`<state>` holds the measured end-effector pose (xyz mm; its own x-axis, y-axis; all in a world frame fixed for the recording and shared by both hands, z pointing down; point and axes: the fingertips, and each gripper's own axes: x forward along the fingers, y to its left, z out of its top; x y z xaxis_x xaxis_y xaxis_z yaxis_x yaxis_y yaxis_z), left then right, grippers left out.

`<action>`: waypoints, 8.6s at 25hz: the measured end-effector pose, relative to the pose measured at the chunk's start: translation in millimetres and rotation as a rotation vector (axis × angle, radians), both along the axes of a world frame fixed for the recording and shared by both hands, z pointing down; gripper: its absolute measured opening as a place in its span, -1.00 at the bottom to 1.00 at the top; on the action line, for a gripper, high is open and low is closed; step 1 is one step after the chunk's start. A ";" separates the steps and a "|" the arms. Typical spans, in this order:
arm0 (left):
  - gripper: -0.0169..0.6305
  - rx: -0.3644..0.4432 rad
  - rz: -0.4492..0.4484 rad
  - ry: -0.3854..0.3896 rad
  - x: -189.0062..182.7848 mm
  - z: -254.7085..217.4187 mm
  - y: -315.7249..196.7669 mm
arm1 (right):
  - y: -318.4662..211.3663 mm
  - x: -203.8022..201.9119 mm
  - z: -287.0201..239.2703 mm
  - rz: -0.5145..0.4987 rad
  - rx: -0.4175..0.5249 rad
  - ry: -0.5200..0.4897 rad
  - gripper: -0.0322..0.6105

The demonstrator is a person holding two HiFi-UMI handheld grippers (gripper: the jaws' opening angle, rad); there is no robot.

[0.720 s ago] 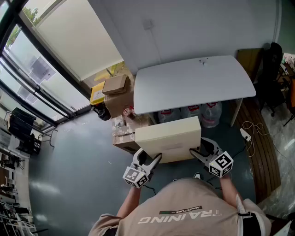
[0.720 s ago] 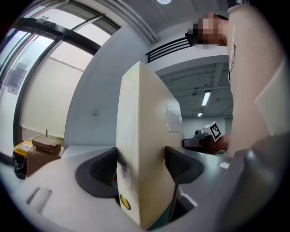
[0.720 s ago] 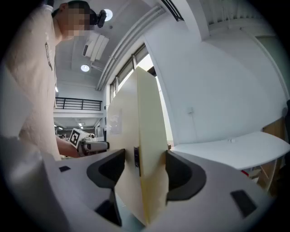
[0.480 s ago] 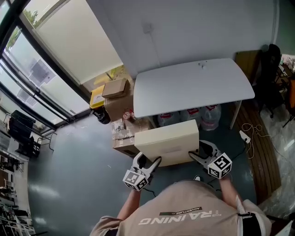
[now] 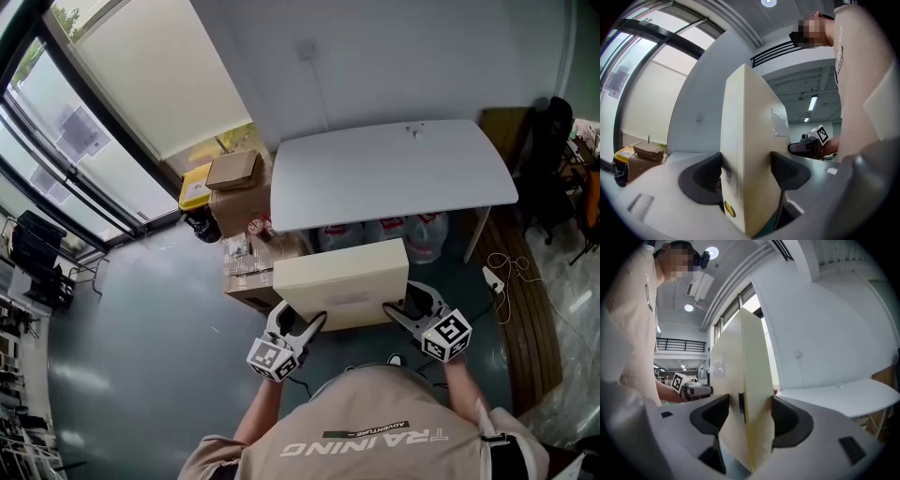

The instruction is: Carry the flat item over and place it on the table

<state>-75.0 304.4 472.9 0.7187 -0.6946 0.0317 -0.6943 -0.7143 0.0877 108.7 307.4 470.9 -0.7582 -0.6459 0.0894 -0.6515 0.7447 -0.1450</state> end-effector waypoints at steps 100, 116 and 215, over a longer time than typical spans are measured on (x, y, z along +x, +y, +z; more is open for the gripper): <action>0.02 -0.258 0.004 0.041 -45.7 88.9 -473.3 | -482.2 -44.1 71.6 -0.033 -0.227 -0.021 -0.01; 0.02 -0.442 -0.046 -0.021 -40.0 132.4 -544.3 | -559.0 -39.0 128.9 -0.085 -0.446 -0.032 -0.01; -0.93 0.045 -0.246 -0.077 -44.9 -94.0 -659.0 | -642.3 -45.2 -112.8 0.137 0.213 0.104 -0.86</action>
